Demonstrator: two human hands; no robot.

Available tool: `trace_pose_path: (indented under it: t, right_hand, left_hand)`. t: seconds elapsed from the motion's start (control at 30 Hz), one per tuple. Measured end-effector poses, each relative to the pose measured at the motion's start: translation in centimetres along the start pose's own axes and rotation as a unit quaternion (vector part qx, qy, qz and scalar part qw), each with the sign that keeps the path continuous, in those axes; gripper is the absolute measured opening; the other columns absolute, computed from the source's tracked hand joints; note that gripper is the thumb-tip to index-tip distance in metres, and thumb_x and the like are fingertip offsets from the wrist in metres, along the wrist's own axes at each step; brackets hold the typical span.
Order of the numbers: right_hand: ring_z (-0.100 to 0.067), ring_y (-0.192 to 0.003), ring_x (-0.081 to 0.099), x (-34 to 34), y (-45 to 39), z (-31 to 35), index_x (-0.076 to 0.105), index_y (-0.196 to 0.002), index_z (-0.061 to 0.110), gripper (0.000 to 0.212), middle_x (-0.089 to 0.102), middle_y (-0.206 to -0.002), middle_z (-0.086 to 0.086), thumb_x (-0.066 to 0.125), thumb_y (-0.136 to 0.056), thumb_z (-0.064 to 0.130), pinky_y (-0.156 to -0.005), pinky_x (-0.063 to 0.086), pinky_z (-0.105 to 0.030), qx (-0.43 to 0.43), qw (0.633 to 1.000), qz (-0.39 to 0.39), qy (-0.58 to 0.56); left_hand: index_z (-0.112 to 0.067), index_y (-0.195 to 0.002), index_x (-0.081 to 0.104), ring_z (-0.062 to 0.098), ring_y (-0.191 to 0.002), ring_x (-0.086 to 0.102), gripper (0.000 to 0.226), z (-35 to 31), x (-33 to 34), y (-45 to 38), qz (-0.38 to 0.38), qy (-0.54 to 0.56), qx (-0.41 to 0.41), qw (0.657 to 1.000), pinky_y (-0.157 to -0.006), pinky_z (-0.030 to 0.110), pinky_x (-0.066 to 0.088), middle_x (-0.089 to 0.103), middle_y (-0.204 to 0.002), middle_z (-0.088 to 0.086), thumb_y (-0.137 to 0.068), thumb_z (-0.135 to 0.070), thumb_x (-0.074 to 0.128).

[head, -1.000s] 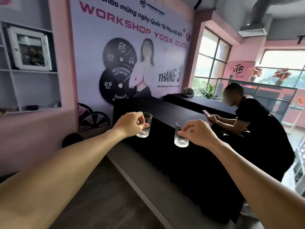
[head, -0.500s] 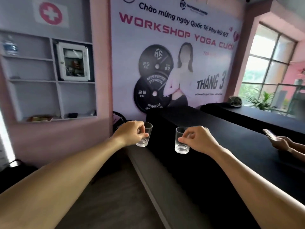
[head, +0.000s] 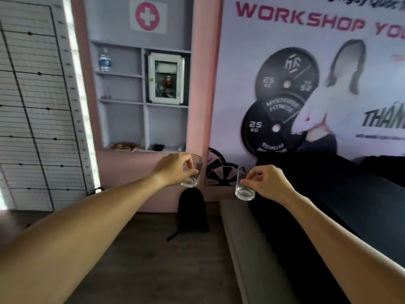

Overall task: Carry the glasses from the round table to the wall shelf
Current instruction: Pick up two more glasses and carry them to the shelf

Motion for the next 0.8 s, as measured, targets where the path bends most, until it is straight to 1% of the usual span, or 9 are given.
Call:
trace_pose_path:
  t: [0.07, 0.2, 0.3, 0.47, 0.53, 0.6, 0.63, 0.73, 0.8]
  right_hand:
    - [-0.013, -0.074, 0.067, 2.2, -3.1, 0.6, 0.074, -0.068, 0.027, 0.017, 0.070, -0.068, 0.005, 0.085, -0.071, 0.039, -0.071, 0.054, -0.027, -0.019, 1.000, 0.011, -0.004]
    - [-0.011, -0.072, 0.063, 6.5, -10.6, 2.1, 0.067, -0.063, 0.034, 0.020, 0.065, -0.064, 0.012, 0.085, -0.072, 0.036, -0.068, 0.047, -0.023, -0.059, 0.997, 0.042, 0.006]
    - [-0.008, -0.068, 0.060, 8.8, -16.3, 3.2, 0.068, -0.064, 0.034, 0.019, 0.064, -0.063, 0.013, 0.084, -0.072, 0.037, -0.066, 0.045, -0.021, -0.071, 0.996, 0.046, -0.002]
    - [-0.011, -0.076, 0.065, 11.8, -24.8, 4.0, 0.071, -0.068, 0.033, 0.015, 0.071, -0.074, 0.007, 0.083, -0.073, 0.039, -0.072, 0.054, -0.027, -0.070, 0.997, 0.032, -0.009]
    - [-0.008, -0.066, 0.060, 13.2, -28.2, 3.9, 0.069, -0.065, 0.033, 0.017, 0.066, -0.066, 0.009, 0.083, -0.073, 0.037, -0.064, 0.050, -0.024, -0.064, 0.997, 0.035, -0.025]
    - [-0.005, -0.056, 0.049, 14.5, -31.0, 4.1, 0.069, -0.065, 0.030, 0.018, 0.056, -0.058, 0.012, 0.083, -0.074, 0.036, -0.060, 0.042, -0.022, -0.063, 0.996, 0.045, -0.033]
    - [-0.004, -0.056, 0.047, 15.3, -32.6, 4.1, 0.069, -0.066, 0.029, 0.018, 0.055, -0.058, 0.012, 0.084, -0.074, 0.036, -0.061, 0.041, -0.022, -0.063, 0.996, 0.047, -0.034]
    - [-0.007, -0.066, 0.054, 17.6, -37.4, 4.8, 0.068, -0.066, 0.033, 0.018, 0.065, -0.069, 0.007, 0.083, -0.074, 0.038, -0.064, 0.043, -0.022, -0.070, 0.996, 0.041, -0.035]
    - [-0.006, -0.064, 0.054, 19.4, -40.7, 5.3, 0.069, -0.066, 0.032, 0.018, 0.065, -0.068, 0.006, 0.083, -0.074, 0.040, -0.061, 0.042, -0.020, -0.081, 0.995, 0.042, -0.043]
  left_hand:
    - [-0.024, -0.084, 0.061, 0.014, -0.073, 0.056, 0.024, 2.2, 0.3, -1.8, 0.000, -0.014, -0.011, 1.000, -0.055, 0.024, 0.034, 0.067, -0.085, -0.002, -0.084, -0.045, 0.073]
    - [-0.029, -0.082, 0.060, 0.018, -0.079, 0.063, 0.024, 7.7, 0.5, -6.8, -0.014, -0.025, -0.023, 0.999, -0.063, 0.030, 0.045, 0.070, -0.086, -0.003, -0.081, -0.048, 0.074]
    - [-0.031, -0.081, 0.061, 0.019, -0.079, 0.064, 0.020, 11.7, 0.3, -11.5, -0.017, -0.057, -0.017, 0.998, -0.063, 0.029, 0.039, 0.068, -0.083, -0.003, -0.081, -0.047, 0.073]
    - [-0.032, -0.080, 0.057, 0.021, -0.076, 0.058, 0.021, 17.0, 0.3, -19.2, -0.031, -0.060, -0.012, 0.998, -0.064, 0.030, 0.039, 0.059, -0.081, -0.005, -0.084, -0.050, 0.068]
    - [-0.031, -0.082, 0.057, 0.019, -0.074, 0.055, 0.023, 19.0, 0.7, -22.2, -0.026, -0.057, -0.009, 0.998, -0.064, 0.030, 0.038, 0.058, -0.082, -0.006, -0.085, -0.051, 0.068]
    - [-0.030, -0.083, 0.059, 0.018, -0.076, 0.055, 0.022, 20.7, 1.0, -24.5, -0.009, -0.065, -0.004, 0.998, -0.063, 0.030, 0.037, 0.059, -0.083, -0.007, -0.085, -0.050, 0.068]
    - [-0.031, -0.083, 0.059, 0.017, -0.076, 0.055, 0.021, 21.7, 1.1, -25.8, -0.004, -0.070, 0.000, 0.998, -0.063, 0.030, 0.037, 0.060, -0.082, -0.007, -0.085, -0.051, 0.067]
    - [-0.032, -0.080, 0.054, 0.017, -0.076, 0.057, 0.023, 24.7, 1.3, -29.4, -0.013, -0.065, 0.002, 0.998, -0.063, 0.030, 0.039, 0.063, -0.084, -0.006, -0.085, -0.050, 0.069]
    - [-0.031, -0.081, 0.055, 0.019, -0.080, 0.059, 0.023, 26.9, 1.6, -31.7, -0.020, -0.062, -0.009, 0.998, -0.067, 0.031, 0.042, 0.066, -0.089, -0.004, -0.085, -0.047, 0.070]
Point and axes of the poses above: each hand's wrist, its own y-axis away from the middle knuckle, its own x-axis out of the palm, z = x × y, the point moved 1 cm from there along -y, towards the middle knuckle
